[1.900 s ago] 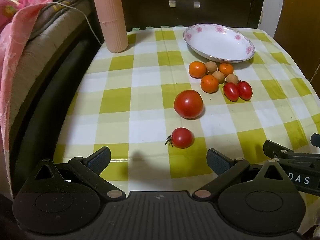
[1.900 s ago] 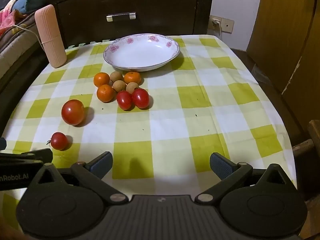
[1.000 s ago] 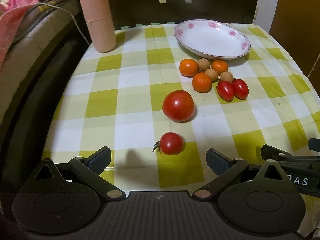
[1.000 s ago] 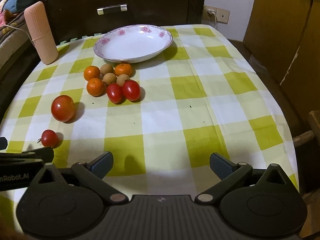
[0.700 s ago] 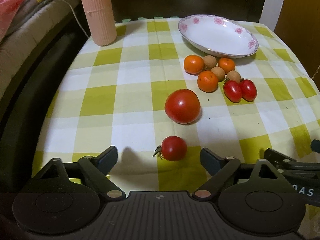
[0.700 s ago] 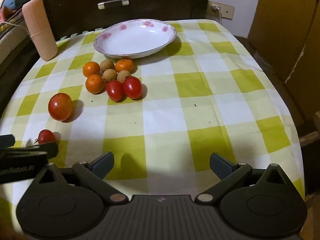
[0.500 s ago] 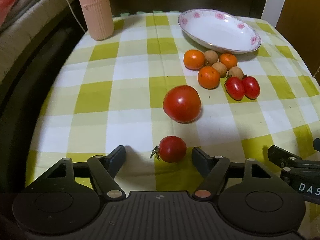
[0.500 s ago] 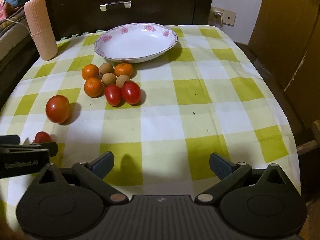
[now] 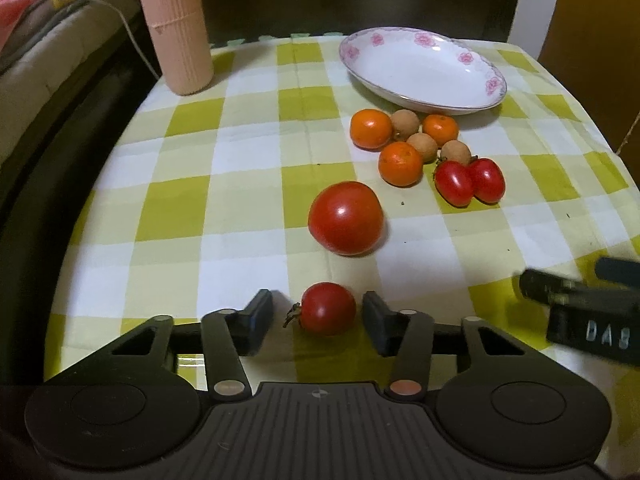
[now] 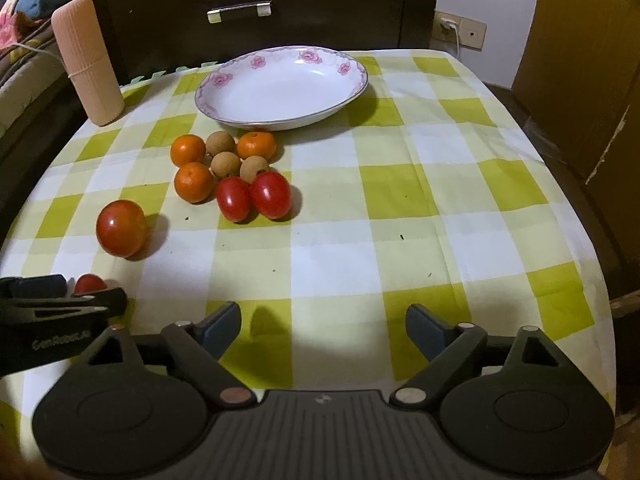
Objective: Organize fruits
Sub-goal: 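Grasp the loose cherry tomato with the left tool while the right tool grasps a clustered cherry tomato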
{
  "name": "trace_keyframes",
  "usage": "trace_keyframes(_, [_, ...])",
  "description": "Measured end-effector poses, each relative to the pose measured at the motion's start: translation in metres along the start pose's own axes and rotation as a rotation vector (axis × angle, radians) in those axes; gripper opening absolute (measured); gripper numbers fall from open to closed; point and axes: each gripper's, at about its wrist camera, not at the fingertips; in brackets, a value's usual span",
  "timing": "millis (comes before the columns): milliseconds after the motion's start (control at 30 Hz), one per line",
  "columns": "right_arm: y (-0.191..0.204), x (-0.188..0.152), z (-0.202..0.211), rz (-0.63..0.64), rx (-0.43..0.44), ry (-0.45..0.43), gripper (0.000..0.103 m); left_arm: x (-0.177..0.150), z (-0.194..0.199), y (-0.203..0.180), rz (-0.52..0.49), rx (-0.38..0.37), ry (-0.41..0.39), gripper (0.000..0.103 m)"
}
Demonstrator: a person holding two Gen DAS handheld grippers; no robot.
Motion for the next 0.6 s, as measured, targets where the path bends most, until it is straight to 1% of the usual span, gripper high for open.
trace_keyframes(133, [-0.002, 0.009, -0.003, -0.004, 0.034, -0.018, 0.075, -0.001, 0.0, -0.002, -0.01, -0.011, 0.009, 0.049])
trace_keyframes(200, [0.001, 0.014, -0.005, 0.019, 0.05, -0.034, 0.069, -0.001, 0.0, 0.0, -0.003, -0.022, 0.014, 0.045])
trace_keyframes(300, [0.007, 0.023, -0.01, 0.062, 0.086, -0.042, 0.061, -0.002, 0.0, 0.0, 0.0, -0.027, 0.02, 0.045])
trace_keyframes(433, [0.013, 0.033, -0.02, 0.113, 0.119, -0.052, 0.056, -0.002, -0.001, -0.001, -0.01, -0.028, 0.026, 0.045])
trace_keyframes(500, [0.014, 0.038, -0.026, 0.13, 0.141, -0.05, 0.048, -0.003, -0.001, -0.001, -0.014, -0.031, 0.024, 0.045])
trace_keyframes(600, [0.014, 0.045, -0.034, 0.146, 0.152, -0.046, 0.047, -0.003, -0.001, -0.002, -0.018, -0.036, 0.024, 0.047])
Point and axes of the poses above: each gripper's, at about its wrist camera, not at the fingertips, and z roughly against the way its jaws point, y to its left, x to its top, and after that the axes turned 12 degrees about -x, right-handed
